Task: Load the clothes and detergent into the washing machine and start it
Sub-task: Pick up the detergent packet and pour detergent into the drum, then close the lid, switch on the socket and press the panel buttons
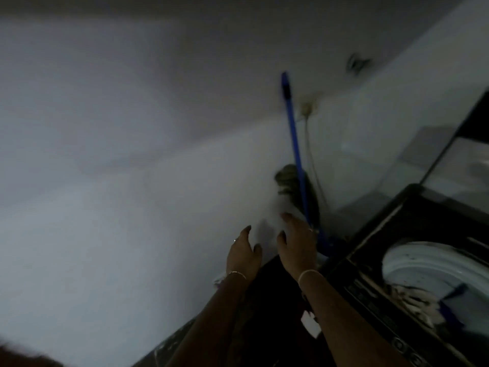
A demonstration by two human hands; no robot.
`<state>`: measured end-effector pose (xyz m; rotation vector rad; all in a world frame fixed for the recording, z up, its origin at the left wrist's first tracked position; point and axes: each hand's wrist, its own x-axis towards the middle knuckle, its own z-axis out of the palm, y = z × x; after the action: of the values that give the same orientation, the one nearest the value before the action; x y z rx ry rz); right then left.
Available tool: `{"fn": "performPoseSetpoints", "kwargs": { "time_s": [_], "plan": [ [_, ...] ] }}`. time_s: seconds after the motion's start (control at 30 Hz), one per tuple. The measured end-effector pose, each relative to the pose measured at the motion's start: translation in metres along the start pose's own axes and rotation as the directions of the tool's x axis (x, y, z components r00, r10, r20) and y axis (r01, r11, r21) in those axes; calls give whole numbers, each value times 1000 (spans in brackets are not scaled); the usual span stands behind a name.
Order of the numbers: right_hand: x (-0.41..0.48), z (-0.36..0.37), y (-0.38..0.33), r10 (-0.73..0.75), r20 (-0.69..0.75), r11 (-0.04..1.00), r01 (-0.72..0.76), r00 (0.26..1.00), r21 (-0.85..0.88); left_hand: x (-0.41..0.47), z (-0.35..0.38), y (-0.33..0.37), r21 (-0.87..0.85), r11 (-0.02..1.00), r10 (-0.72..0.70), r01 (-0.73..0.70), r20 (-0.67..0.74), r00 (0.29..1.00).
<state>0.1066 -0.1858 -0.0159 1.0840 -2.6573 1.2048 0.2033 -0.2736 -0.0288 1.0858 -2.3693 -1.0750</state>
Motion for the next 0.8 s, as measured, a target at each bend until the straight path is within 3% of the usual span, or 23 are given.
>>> {"fn": "performPoseSetpoints", "kwargs": {
  "time_s": [0.27, 0.47, 0.8],
  "plan": [
    [-24, -176, 62, -22, -239, 994, -5, 971, -111, -54, 51, 164, -59, 970, 234, -235, -22, 972],
    [-63, -285, 127, 119, -398, 963, -203, 910, -176, -103, 123, 267, -167, 924, 354, -343, 36, 935],
    [-79, -407, 212, 252, -579, 893, -417, 776, -169, -116, 228, 393, -326, 775, 612, -541, 173, 772]
  ]
}}
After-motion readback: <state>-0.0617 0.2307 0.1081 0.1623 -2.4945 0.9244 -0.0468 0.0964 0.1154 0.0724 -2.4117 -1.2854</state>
